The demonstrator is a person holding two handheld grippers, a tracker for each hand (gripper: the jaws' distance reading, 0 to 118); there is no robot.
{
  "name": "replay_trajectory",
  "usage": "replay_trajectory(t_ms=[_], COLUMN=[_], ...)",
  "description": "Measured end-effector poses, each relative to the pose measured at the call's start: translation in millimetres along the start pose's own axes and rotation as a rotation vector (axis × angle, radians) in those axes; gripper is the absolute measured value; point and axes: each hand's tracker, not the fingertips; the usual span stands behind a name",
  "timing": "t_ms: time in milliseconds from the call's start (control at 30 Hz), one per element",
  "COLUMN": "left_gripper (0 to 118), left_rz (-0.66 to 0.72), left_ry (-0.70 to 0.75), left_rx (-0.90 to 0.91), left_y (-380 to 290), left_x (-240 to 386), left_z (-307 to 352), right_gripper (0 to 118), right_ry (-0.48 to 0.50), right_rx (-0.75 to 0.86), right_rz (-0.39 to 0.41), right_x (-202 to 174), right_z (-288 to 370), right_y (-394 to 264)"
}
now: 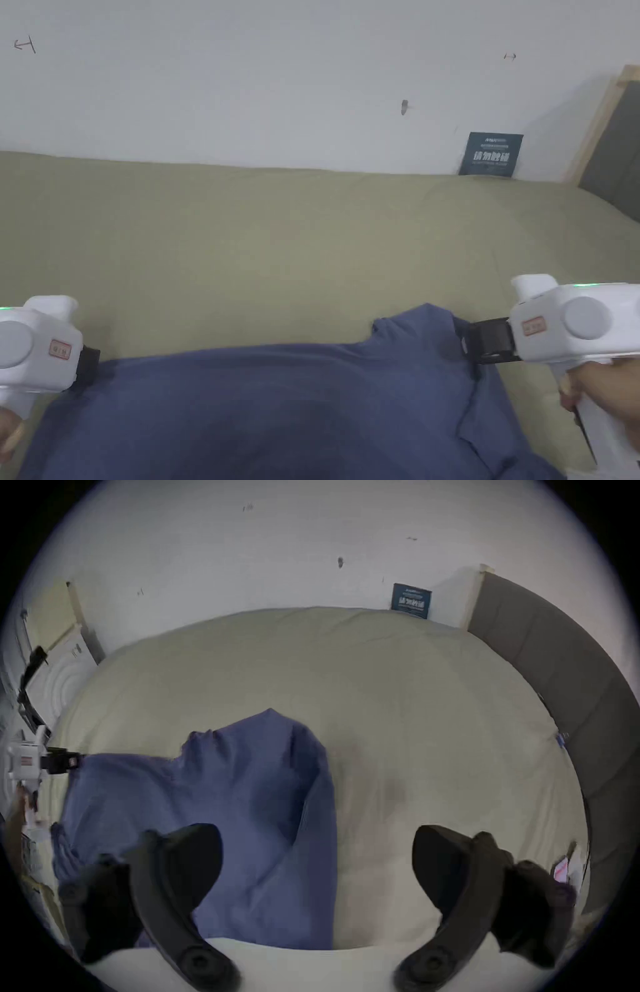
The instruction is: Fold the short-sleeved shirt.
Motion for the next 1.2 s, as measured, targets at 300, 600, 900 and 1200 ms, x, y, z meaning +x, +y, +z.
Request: replay_trajectory(t_ms=[300,600,900,1200], left_gripper=[4,4,4,4], left_rz=[0.017,0.06,0.008,-0.009], left_ry=[-0.024,-0.048,-0.129,-0.178], left_rx=[-0.004,0.026,0.11,0.191], left_y=[13,13,-1,-29], left_x=[-11,-16,-24,-35], left_z=[-10,-4,61,140], right_gripper=[9,8,8,8], right_ry=[-0.135,0.006,0.051,0.091], right_rx=[-0.064,0.052,0.112,0.19], right_rz=[0.027,0.047,0.062,0.009], right_x=[13,8,10,27], right_z=[-41,11,74,143], right_y=[25,22,10,-31])
